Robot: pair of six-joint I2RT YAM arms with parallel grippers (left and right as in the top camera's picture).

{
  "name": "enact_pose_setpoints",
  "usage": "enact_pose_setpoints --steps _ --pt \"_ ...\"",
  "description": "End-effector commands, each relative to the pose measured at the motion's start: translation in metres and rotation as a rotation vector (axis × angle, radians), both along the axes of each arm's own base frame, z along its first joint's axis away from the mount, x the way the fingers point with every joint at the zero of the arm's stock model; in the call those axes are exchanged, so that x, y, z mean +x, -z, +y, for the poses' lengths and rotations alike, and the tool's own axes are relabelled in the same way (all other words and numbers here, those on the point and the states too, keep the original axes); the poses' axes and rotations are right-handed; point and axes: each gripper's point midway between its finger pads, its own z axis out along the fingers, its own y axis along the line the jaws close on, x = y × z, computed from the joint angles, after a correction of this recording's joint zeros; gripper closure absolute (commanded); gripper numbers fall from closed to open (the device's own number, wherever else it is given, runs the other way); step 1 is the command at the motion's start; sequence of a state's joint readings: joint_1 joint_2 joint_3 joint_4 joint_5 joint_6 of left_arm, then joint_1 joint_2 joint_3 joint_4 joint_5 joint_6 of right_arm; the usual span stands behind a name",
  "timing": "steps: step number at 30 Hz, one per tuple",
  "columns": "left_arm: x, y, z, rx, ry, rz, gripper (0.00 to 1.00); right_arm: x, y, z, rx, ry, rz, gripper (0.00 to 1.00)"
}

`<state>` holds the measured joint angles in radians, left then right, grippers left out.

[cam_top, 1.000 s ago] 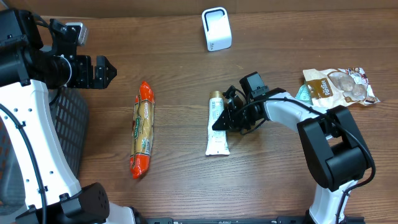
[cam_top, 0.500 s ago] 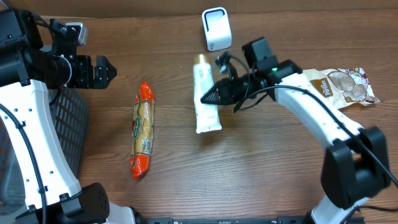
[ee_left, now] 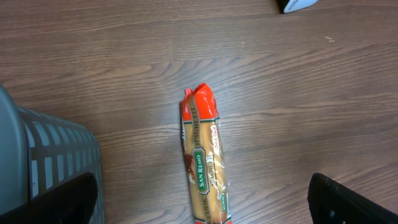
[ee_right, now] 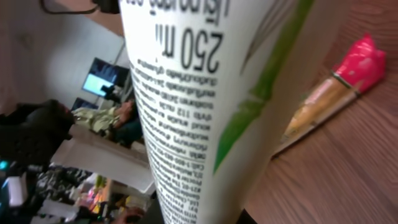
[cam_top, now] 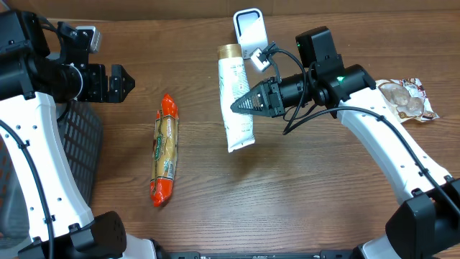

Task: Scan the item barcode
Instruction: 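Lift the Pantene tube to the white scanner with the right gripper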

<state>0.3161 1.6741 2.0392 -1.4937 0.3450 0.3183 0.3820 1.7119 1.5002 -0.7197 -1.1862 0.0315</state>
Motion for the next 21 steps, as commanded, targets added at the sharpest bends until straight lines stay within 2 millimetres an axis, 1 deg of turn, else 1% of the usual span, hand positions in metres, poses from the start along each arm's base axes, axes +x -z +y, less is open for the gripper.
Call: enact_pose_setpoints --steps 1,4,7,9,11,15,18,21 --pt "0.001 -0.002 -0.002 0.003 0.026 -0.013 0.00 0.014 -0.022 -0.002 -0.073 0.113 -0.101 0.97" --pt "0.001 -0.002 -0.002 0.003 0.026 -0.013 0.01 0.032 -0.023 -0.005 -0.209 0.238 -0.174 0.97" --pt "0.001 -0.002 -0.002 0.003 0.026 -0.013 0.00 0.052 -0.039 -0.013 -0.341 0.377 -0.287 0.97" --pt "0.001 -0.002 -0.002 0.003 0.026 -0.013 0.01 0.066 -0.050 -0.022 -0.425 0.461 -0.374 0.96" --pt "0.001 -0.002 -0.002 0.003 0.026 -0.013 0.00 0.082 -0.057 -0.032 -0.514 0.546 -0.464 0.97" --pt "0.001 -0.002 -0.002 0.003 0.026 -0.013 0.01 0.118 -0.052 -0.051 -0.703 0.674 -0.665 0.96" --pt "0.001 -0.002 -0.002 0.003 0.026 -0.013 0.00 0.154 -0.042 -0.066 -0.865 0.763 -0.807 0.96" --pt "0.001 -0.002 -0.002 0.003 0.026 -0.013 0.00 0.185 -0.026 -0.070 -1.007 0.743 -0.955 0.96"
